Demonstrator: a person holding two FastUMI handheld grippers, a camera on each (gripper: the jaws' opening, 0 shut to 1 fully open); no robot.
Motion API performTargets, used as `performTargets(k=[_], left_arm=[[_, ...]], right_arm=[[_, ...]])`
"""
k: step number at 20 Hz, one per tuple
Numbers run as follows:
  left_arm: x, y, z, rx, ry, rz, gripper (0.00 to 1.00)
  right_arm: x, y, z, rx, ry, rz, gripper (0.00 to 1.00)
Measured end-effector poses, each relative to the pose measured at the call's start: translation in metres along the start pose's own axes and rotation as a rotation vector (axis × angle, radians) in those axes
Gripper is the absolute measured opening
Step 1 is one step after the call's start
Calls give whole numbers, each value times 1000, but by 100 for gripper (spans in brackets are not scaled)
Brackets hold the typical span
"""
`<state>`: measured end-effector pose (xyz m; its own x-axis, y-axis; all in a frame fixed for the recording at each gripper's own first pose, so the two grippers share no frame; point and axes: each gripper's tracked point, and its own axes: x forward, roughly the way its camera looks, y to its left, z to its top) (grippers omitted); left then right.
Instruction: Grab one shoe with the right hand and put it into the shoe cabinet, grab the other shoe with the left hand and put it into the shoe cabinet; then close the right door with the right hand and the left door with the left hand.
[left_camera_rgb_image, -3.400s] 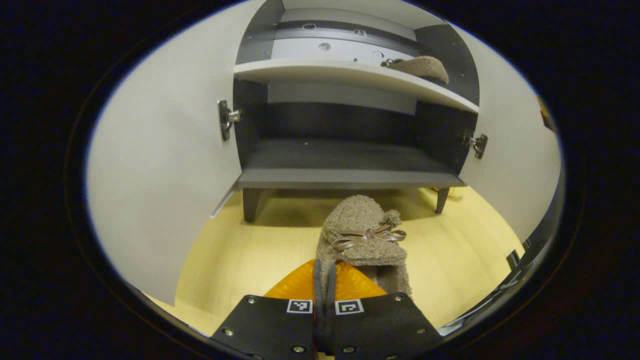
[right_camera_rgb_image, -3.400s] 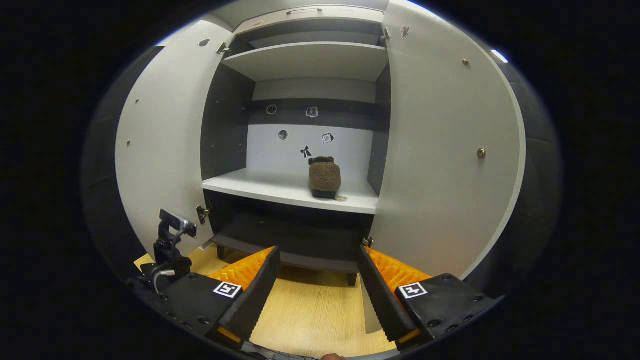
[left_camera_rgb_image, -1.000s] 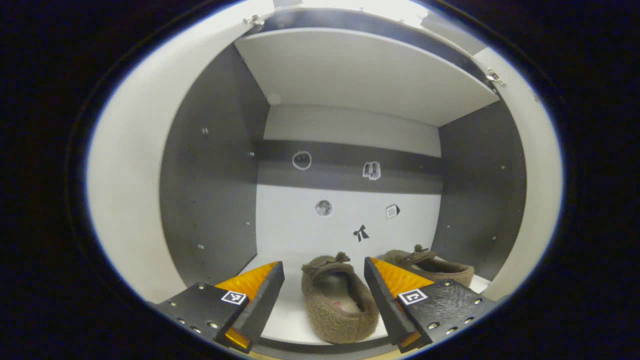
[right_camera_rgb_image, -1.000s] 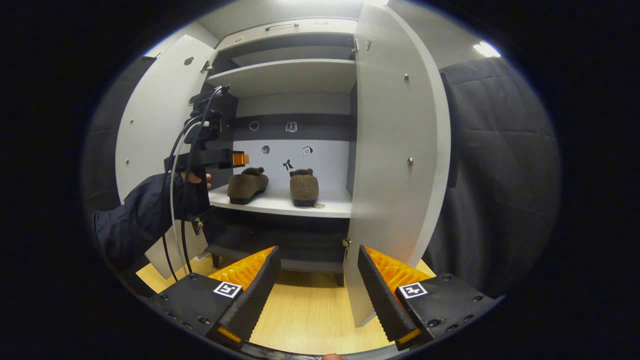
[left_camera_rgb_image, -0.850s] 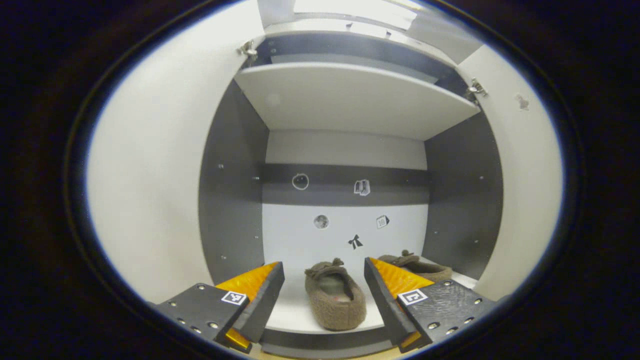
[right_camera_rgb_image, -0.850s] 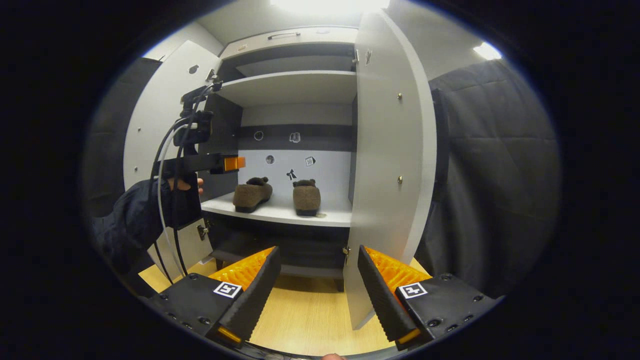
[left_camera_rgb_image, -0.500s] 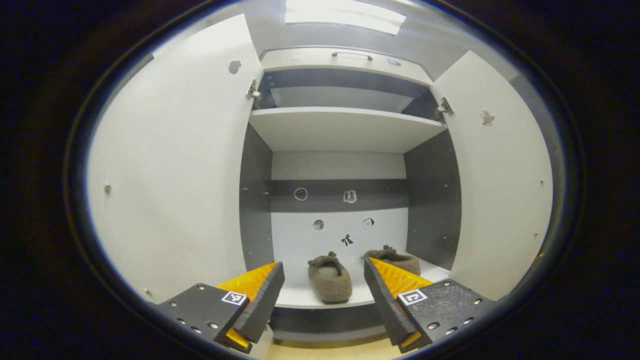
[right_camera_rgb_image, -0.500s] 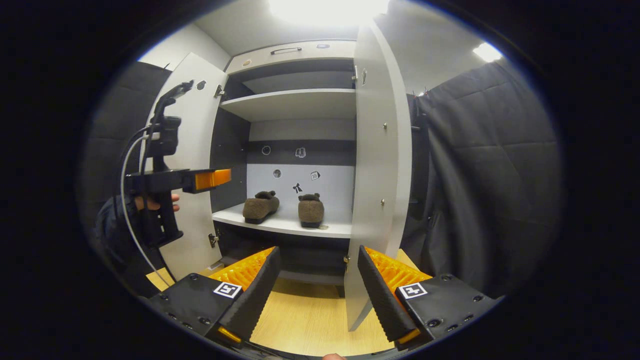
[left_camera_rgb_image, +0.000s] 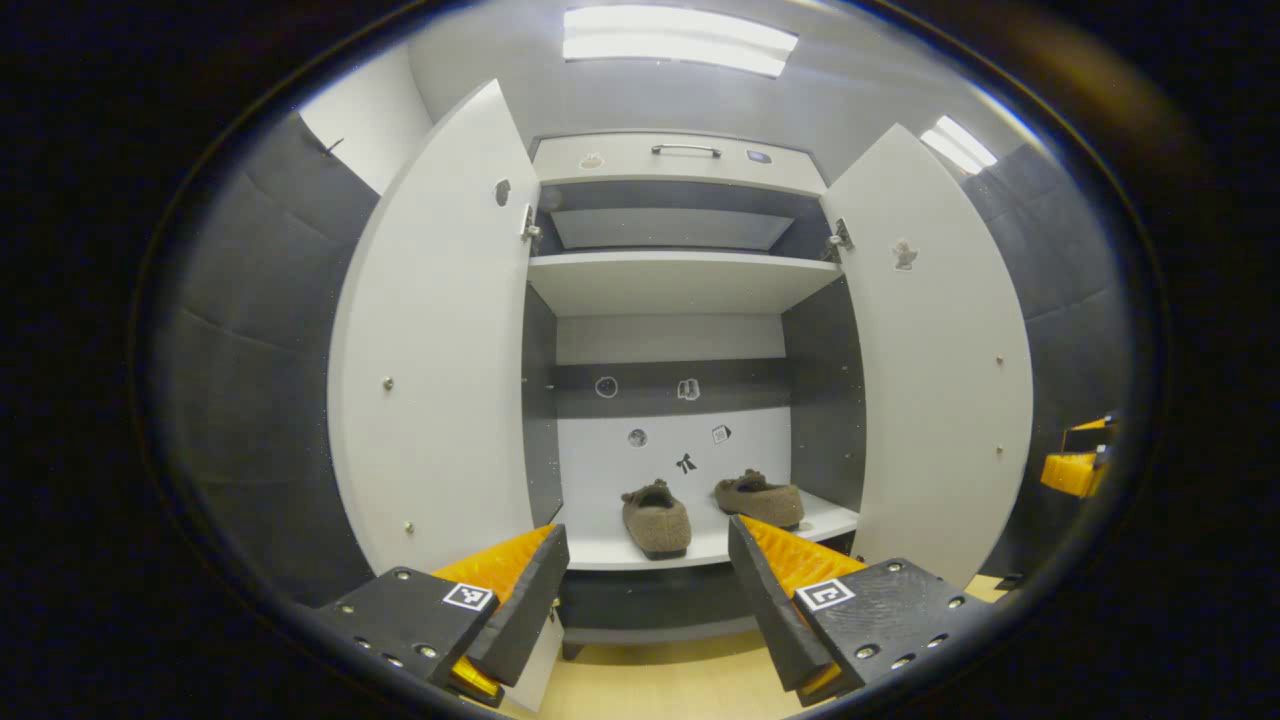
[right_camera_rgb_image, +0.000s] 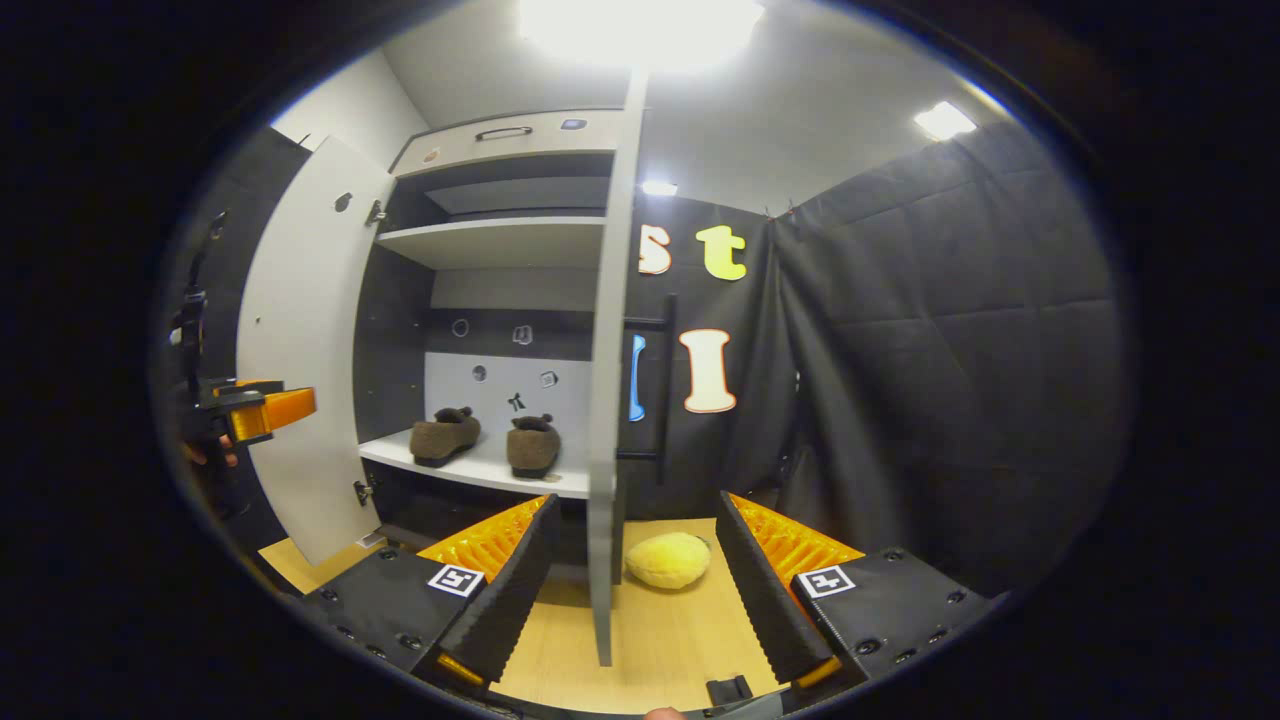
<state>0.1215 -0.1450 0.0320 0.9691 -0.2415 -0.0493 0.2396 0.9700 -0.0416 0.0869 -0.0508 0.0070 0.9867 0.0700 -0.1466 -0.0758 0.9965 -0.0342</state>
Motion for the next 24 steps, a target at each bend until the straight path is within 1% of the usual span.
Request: performTargets(k=[4,7,8,9,11,12,13,14,15,16,17,18,21,24], left_arm=[[-28,11,-12,-21,33,20,98],[-42,20,-12,-15,41,36,97],[-47,23,-10,-19,43,40,93],[-52,27,-10,-22,46,46,97],[-63,37,-6,-19,47,62,97],[-68,43,-3,-12,42,70,89],[-71,51,-2,-3,40,81,97],[-75,60,0,5,40,91,93],[-80,67,3,9,37,103,93],[-83,77,6,5,30,113,89],[-86,84,11,-3,22,120,93],[-89,92,16,-8,12,127,97],[-101,117,28,7,-16,161,89],[-100,138,25,7,-14,183,95]], right_arm=[[21,-46,15,26,-27,-131,98],[40,-61,27,29,-45,-201,97],[47,-66,30,25,-51,-220,98],[53,-68,33,22,-56,-234,97],[63,-65,39,20,-63,-246,98],[69,-63,38,21,-62,-247,98],[72,-60,38,25,-57,-242,98],[75,-52,38,34,-55,-230,98],[75,-51,38,21,-58,-240,96],[73,-48,40,-9,-64,-247,90],[71,-43,41,-29,-66,-255,93],[68,-39,42,-34,-65,-251,92],[65,-21,43,-12,-57,-232,92],[63,-9,42,-15,-56,-231,92]])
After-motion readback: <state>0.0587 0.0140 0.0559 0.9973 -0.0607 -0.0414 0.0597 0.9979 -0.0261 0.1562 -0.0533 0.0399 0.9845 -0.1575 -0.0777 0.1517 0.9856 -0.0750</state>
